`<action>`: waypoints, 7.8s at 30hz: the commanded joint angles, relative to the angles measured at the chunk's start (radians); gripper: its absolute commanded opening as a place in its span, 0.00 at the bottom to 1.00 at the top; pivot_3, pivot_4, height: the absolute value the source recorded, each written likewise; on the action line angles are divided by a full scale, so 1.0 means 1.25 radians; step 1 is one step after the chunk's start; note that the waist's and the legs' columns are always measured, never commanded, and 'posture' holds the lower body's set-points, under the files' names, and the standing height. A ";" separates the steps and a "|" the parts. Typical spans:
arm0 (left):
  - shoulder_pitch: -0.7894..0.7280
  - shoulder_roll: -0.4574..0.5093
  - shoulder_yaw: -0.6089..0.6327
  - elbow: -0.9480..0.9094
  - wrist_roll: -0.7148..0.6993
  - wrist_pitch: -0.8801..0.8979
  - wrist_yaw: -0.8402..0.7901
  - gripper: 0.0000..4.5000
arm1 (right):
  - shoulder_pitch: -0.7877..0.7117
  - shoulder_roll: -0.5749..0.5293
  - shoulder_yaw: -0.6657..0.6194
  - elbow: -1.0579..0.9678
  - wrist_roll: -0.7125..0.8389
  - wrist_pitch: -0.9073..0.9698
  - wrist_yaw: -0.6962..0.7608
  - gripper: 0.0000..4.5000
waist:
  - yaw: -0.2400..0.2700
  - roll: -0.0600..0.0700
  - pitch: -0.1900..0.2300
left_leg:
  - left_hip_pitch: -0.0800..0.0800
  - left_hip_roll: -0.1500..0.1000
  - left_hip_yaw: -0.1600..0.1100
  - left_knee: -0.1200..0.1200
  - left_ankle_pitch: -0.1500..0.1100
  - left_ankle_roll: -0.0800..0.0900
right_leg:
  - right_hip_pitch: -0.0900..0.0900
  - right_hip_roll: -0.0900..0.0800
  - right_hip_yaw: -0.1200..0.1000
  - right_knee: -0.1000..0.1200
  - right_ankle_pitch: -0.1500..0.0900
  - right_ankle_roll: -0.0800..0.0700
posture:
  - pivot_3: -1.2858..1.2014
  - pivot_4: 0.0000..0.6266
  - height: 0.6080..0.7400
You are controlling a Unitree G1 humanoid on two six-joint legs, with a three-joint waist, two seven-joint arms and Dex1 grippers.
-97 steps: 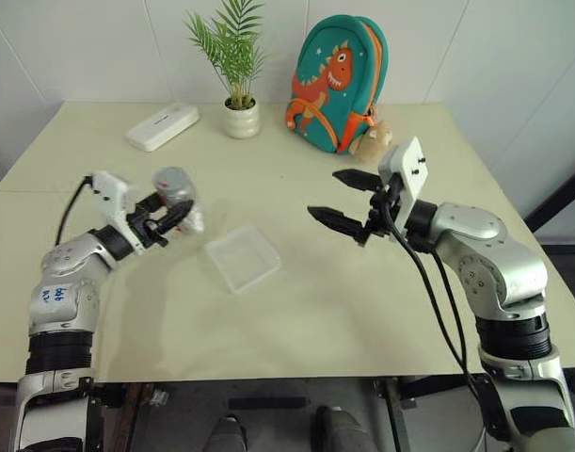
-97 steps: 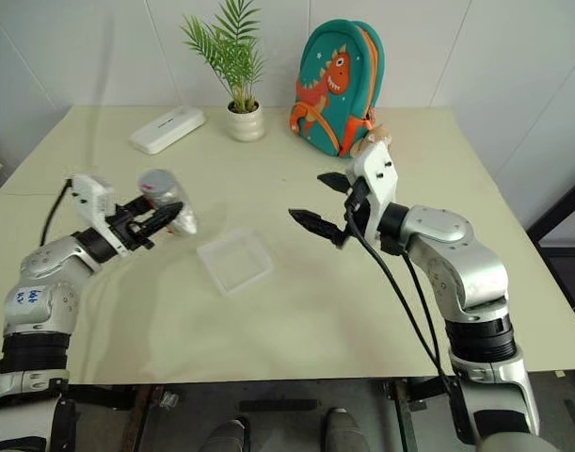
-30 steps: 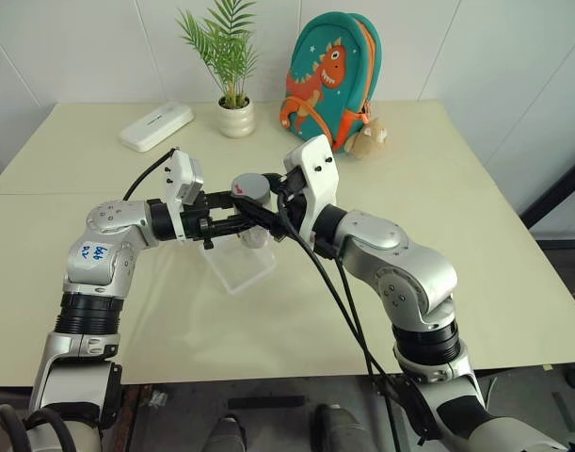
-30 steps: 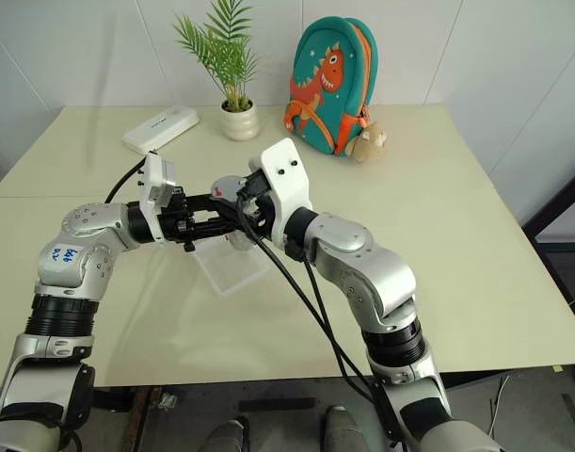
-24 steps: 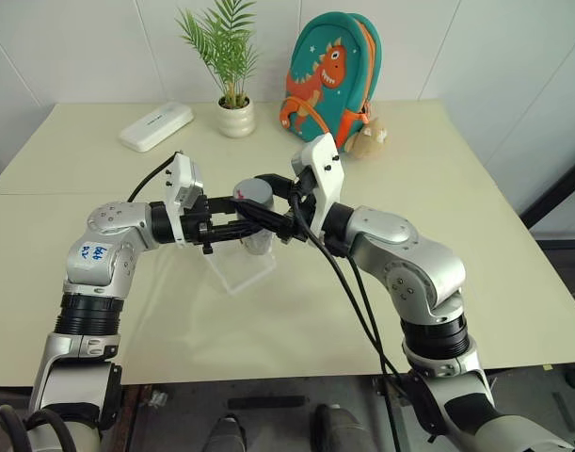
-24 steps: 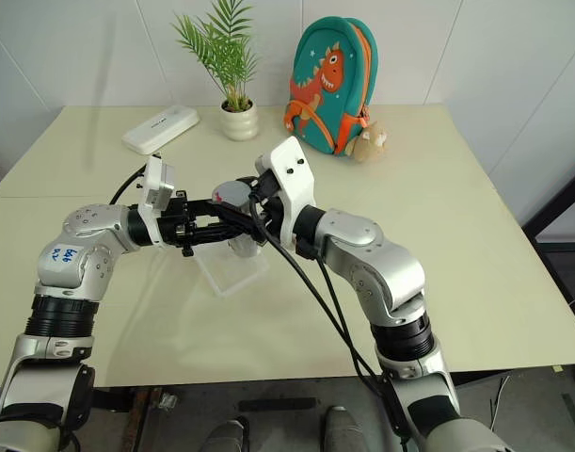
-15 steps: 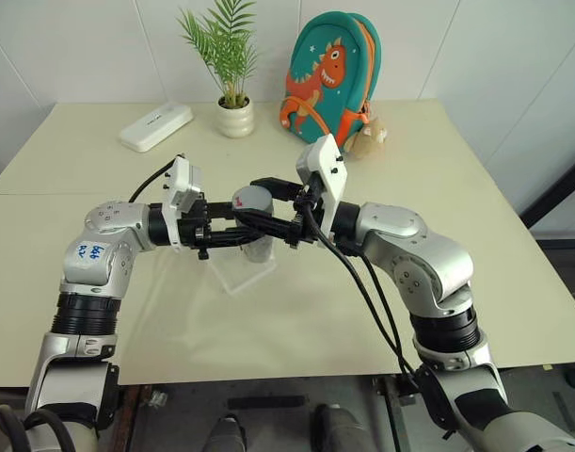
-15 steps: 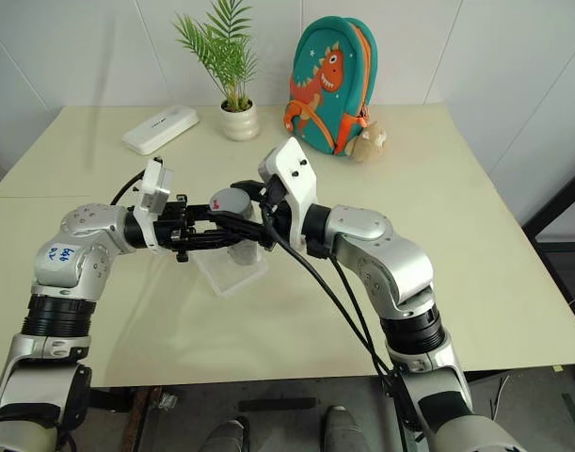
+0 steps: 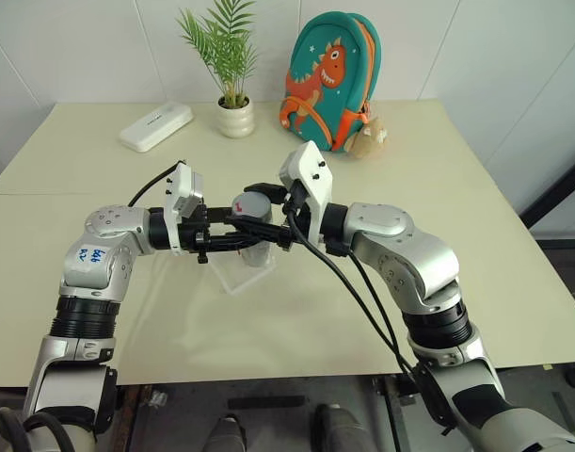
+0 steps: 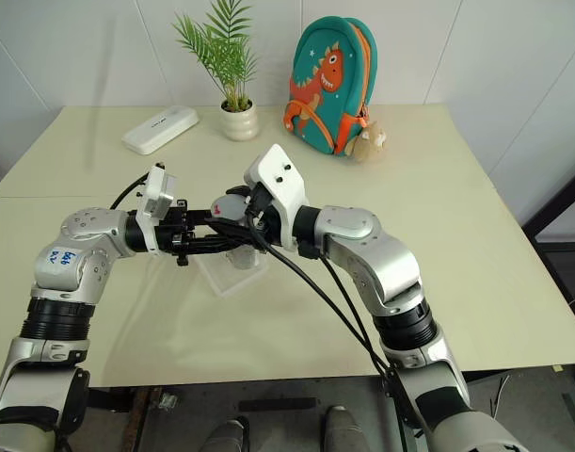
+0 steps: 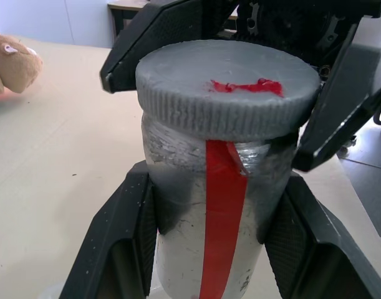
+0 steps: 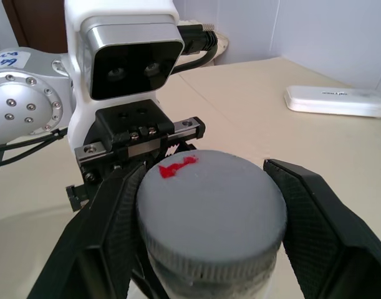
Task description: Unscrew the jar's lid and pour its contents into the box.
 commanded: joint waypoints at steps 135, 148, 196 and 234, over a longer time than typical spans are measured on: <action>0.005 0.023 0.024 -0.070 -0.038 -0.019 -0.045 0.43 | -0.122 0.015 -0.010 0.127 0.111 -0.060 0.096 0.92 | -0.002 0.001 0.001 | 0.000 0.000 0.000 0.001 0.000 0.000 | -0.001 0.001 0.003 0.003 0.000 0.000 | 0.52 0.24 1.00; 0.023 0.023 0.028 -0.085 -0.041 -0.017 -0.037 0.43 | -0.113 -0.023 -0.031 0.122 0.084 -0.049 0.095 0.92 | -0.001 0.001 0.001 | 0.000 0.000 0.000 0.001 0.000 0.000 | -0.001 0.001 0.003 0.003 0.000 0.000 | 0.52 0.24 1.00; -0.002 0.007 0.010 -0.040 -0.029 -0.036 -0.053 0.43 | -0.100 -0.019 0.003 0.077 0.084 -0.006 0.032 0.92 | -0.002 0.002 0.001 | 0.000 0.000 0.001 0.001 0.001 0.001 | -0.002 0.002 0.004 0.003 0.000 0.000 | 0.52 0.24 1.00; -0.014 0.004 0.003 -0.007 -0.020 -0.056 -0.051 0.43 | -0.017 -0.225 -0.094 -0.137 0.205 0.149 0.048 0.92 | 0.000 0.002 0.001 | 0.000 0.000 0.001 0.001 0.001 0.001 | -0.002 0.002 0.005 0.002 0.000 0.000 | 0.52 0.24 1.00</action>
